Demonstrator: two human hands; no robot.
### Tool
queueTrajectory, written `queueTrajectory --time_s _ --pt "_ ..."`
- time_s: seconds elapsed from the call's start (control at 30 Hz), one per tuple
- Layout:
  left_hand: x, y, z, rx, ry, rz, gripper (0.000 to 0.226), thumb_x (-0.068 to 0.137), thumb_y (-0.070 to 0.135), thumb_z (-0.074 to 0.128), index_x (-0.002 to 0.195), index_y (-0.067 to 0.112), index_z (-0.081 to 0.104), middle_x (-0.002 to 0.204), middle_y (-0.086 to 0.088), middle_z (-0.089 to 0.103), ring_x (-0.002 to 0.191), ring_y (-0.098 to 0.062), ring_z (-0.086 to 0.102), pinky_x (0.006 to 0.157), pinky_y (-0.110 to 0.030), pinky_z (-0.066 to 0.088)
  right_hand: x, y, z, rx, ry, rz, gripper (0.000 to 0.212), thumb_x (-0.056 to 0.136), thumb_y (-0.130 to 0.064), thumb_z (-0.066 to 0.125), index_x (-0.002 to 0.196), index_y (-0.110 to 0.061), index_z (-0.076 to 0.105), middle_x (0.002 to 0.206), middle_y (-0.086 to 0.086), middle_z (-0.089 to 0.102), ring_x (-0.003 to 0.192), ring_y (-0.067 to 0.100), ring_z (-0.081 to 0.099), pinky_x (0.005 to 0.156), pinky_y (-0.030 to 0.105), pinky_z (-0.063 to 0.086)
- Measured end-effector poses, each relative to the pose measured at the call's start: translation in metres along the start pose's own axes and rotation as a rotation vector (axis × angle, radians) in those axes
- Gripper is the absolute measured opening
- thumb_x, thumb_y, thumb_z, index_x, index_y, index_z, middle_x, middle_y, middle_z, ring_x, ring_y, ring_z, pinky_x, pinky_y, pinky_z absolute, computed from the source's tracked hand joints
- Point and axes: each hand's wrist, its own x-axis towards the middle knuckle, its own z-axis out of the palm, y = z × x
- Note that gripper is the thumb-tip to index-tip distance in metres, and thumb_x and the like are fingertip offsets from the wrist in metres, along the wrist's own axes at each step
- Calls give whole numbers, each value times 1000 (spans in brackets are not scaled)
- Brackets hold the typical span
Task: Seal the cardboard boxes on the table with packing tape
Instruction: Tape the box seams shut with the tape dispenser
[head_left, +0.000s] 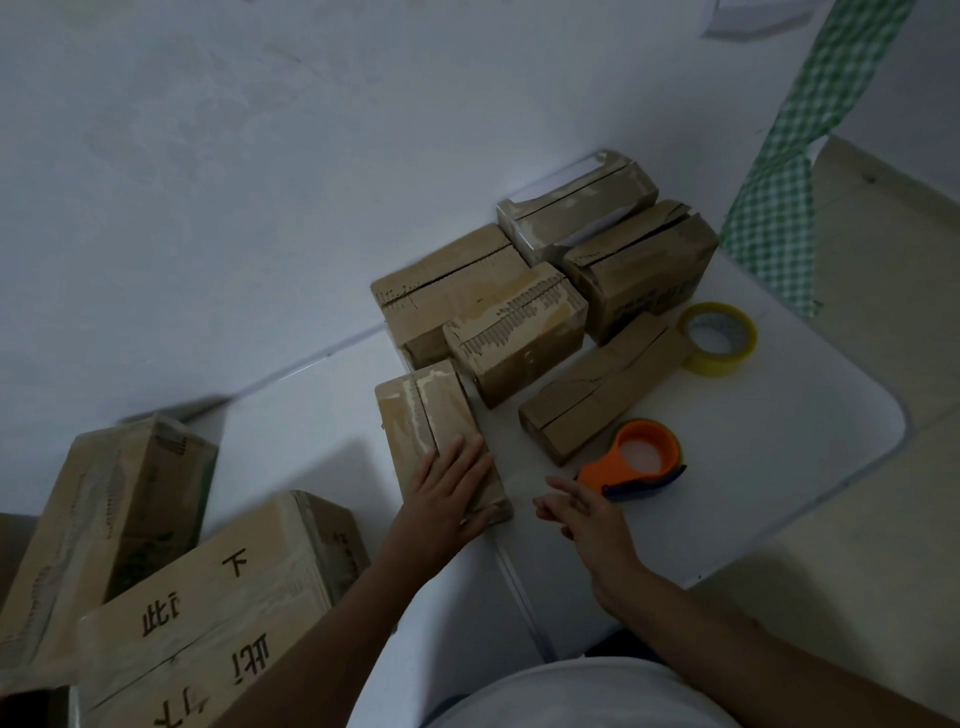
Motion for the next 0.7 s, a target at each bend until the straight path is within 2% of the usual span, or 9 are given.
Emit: queueTrajectory --time_s 0.17,0.23,0.37,0.43,0.57,0.7 --pt "1 6 8 132 13 -32 66 97 55 41 151 17 34 160 -6 30 149 -26 22 118 -47 21 10 3 5 -48 4 36 20 95 -18 58 114 -16 65 101 0 74 92 10 69 77 23 47" --pt "0 5 8 138 -12 -45 67 98 58 37 152 18 32 160 -5 29 150 -25 21 119 -47 21 14 5 7 7 -35 145 21 99 -22 52 114 -13 64 106 2 72 94 11 69 77 22 49" --pt "0 4 6 165 -55 -61 69 100 63 26 152 18 31 161 -6 28 150 -25 20 119 -47 21 21 2 6 157 -89 273 30 100 -38 48 108 -16 65 100 -2 75 93 9 69 76 24 48" --pt "1 6 6 171 -55 -69 69 100 63 26 152 18 32 160 -6 29 150 -25 20 118 -47 21 24 1 4 144 -57 254 30 97 -41 53 104 -16 69 97 -1 73 95 12 67 76 26 47" --pt "1 6 6 159 -65 -75 69 100 63 29 153 19 26 162 -5 25 152 -23 15 119 -47 19 29 1 3 70 11 111 15 90 -27 66 92 -13 72 86 2 68 81 10 64 73 25 46" --pt "1 6 5 136 -86 -100 69 100 64 31 154 22 26 163 -1 21 153 -20 9 121 -45 16 31 -2 4 -15 -17 21 30 94 -40 58 93 -15 74 80 -3 68 80 9 65 74 25 47"
